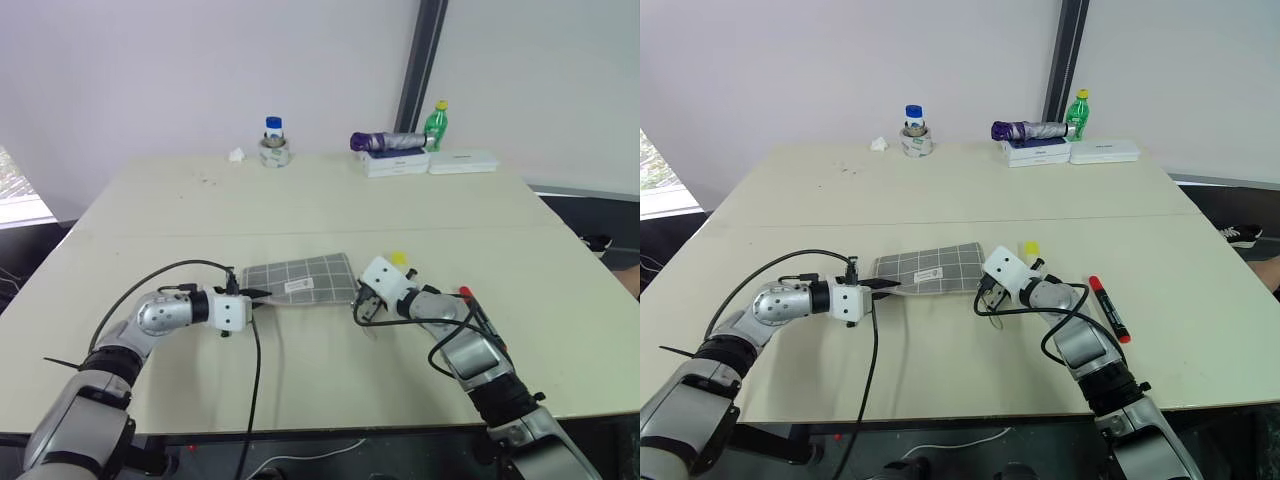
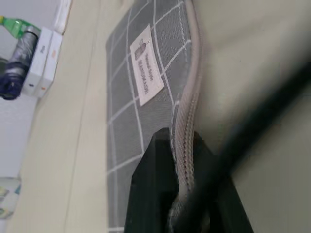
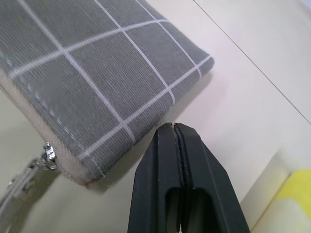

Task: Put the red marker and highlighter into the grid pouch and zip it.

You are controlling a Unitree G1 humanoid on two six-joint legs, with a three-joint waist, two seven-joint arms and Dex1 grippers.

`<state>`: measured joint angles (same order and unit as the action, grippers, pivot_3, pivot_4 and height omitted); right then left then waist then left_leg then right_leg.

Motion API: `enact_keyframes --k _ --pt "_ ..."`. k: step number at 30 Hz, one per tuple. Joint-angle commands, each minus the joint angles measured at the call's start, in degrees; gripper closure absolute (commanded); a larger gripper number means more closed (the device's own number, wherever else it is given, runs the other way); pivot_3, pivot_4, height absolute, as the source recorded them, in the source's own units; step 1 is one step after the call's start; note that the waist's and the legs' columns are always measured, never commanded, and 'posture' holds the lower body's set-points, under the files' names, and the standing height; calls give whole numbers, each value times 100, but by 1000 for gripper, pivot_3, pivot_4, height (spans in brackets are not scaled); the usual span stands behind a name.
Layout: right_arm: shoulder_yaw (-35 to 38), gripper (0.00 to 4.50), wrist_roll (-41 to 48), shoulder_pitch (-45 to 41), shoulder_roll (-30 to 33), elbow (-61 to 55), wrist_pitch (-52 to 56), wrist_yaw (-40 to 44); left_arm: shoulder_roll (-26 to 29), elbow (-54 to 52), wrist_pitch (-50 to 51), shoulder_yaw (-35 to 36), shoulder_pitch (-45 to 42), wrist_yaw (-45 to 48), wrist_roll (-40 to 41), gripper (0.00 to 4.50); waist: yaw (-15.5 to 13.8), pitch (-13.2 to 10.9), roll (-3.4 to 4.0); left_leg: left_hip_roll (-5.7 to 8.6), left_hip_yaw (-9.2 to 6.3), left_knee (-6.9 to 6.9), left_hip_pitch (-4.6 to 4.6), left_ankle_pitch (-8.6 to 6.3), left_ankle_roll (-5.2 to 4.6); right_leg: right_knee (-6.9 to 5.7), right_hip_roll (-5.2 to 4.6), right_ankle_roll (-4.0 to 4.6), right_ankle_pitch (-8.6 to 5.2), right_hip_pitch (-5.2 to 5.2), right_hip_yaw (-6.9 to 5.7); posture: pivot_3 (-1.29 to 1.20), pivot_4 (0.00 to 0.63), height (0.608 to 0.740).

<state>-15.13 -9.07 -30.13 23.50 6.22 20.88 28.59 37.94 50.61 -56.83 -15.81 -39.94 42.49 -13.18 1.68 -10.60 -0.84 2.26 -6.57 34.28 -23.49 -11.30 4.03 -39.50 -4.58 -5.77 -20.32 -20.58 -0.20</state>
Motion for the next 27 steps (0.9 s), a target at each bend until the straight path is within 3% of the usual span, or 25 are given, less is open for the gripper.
enact_keyframes --k 1,4,7,13,16,21,27 --pt "183 4500 6 -84 1 -219 -93 -56 114 -495 224 246 233 177 512 4415 53 0 0 0 0 0 0 0 0 0 0 0 0 0 0 0 150 737" --pt "348 4500 105 -114 49 -372 -149 -46 63 -1191 1068 496 548 408 1159 4415 83 0 0 -2 -2 -1 0 0 0 -1 0 0 0 0 0 0 150 737" --pt "605 4500 293 -124 188 -733 -162 100 117 -2561 2582 762 1095 696 2019 4415 96 -1 1 -10 -4 -1 0 0 0 -2 -1 0 0 -2 4 0 150 737" --pt "1138 4500 918 49 633 -1550 226 677 300 -4786 5166 1313 2165 452 2921 4415 94 -1 1 -20 -9 -2 1 0 -1 -1 -2 1 0 -2 11 0 150 737" --pt "1402 3627 1350 147 804 -1976 686 962 259 -5514 6018 1522 2575 167 3079 4500 82 -1 1 -21 -10 -1 3 0 -1 -1 -2 1 0 2 11 0 150 737" --pt "1479 1116 2125 450 883 -2854 1656 1333 -21 -6527 7266 1633 2982 -372 3311 4500 71 -1 1 -21 -10 -1 4 -1 -1 0 -4 1 0 4 11 0 150 737" --pt "1391 1116 2438 523 408 -3053 2463 788 -350 -7256 8198 1646 3185 -837 3411 4500 65 -1 1 -20 -10 -1 7 -1 -2 -1 -3 3 1 5 12 0 150 737"
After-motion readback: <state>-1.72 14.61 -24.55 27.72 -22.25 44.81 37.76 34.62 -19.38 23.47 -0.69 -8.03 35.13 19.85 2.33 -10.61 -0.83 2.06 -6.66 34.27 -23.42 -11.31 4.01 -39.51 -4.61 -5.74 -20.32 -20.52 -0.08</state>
